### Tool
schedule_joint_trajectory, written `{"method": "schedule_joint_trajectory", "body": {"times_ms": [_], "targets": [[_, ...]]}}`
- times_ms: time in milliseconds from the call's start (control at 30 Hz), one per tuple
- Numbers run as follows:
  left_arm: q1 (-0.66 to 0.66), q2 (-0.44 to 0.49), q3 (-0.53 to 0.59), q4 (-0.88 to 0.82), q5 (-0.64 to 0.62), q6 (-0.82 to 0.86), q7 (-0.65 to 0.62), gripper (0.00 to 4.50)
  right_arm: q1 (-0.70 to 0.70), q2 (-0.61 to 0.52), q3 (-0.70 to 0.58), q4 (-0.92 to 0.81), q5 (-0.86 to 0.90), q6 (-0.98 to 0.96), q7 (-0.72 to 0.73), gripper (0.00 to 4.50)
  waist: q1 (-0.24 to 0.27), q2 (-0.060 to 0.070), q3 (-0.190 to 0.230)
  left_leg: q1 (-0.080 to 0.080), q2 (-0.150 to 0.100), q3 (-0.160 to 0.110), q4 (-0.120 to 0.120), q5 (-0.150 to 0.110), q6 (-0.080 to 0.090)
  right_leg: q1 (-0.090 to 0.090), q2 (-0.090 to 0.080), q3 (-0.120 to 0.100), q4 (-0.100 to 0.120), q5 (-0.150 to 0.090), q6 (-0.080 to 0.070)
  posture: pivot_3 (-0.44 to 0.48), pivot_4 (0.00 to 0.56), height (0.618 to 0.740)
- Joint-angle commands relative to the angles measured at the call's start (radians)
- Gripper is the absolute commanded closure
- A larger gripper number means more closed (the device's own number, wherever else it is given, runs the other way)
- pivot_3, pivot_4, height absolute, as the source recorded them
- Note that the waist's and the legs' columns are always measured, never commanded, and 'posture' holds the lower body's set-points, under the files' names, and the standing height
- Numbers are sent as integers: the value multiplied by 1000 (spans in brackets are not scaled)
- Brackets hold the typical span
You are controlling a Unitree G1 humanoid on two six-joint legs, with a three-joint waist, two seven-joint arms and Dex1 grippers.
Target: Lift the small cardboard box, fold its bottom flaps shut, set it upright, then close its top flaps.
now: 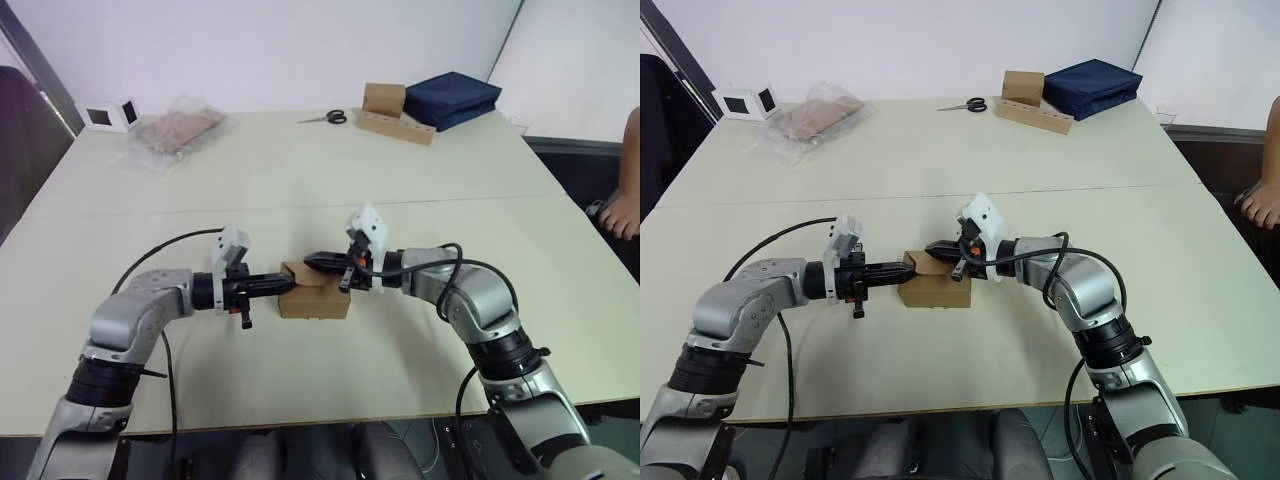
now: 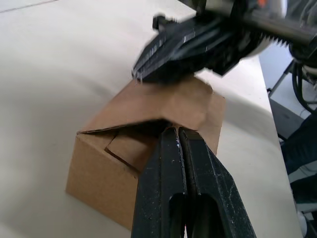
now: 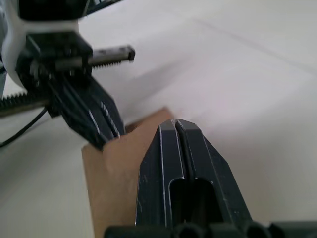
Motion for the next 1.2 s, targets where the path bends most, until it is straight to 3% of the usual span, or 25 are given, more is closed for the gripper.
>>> {"method": "schedule_joint_trajectory", "body": {"times_ms": [33,233,333,567,767,967,1200], "targets": [[26,39,27,-55,-31,25,-9,4473,24,-1,12,-48,-14,-3,2,4500,0,0,0,0,0,0,0,0,0,0,0,0,0,0,0,0,150,740],[51,123,67,-89,-73,45,-50,4473,52,1,19,-64,-36,-2,-7,4500,0,0,0,0,0,0,0,0,0,0,0,0,0,0,0,0,150,740],[-13,120,66,-33,-69,30,-55,4473,62,0,19,-74,-46,-4,-11,4500,2,0,0,0,0,0,0,0,0,0,0,0,0,0,0,0,150,740],[-197,-7,-3,95,-39,-6,-39,4473,85,-15,13,-138,-48,17,-28,4500,2,0,0,0,0,0,0,0,0,1,0,0,-1,0,0,0,150,740],[-300,-112,-82,322,89,-148,-52,4473,110,-39,25,-216,-53,49,-41,4500,-2,0,0,0,0,0,0,0,0,0,1,0,0,0,0,0,150,740],[-360,-171,-136,465,160,-237,-119,4473,112,-64,36,-266,-55,74,-35,4500,1,0,0,0,0,0,0,0,0,0,0,0,0,0,0,0,150,740],[-365,-205,-150,510,207,-282,-156,4473,115,-87,48,-313,-41,113,-24,4500,3,0,0,0,0,0,0,0,0,0,0,0,0,0,0,0,150,740]]}}
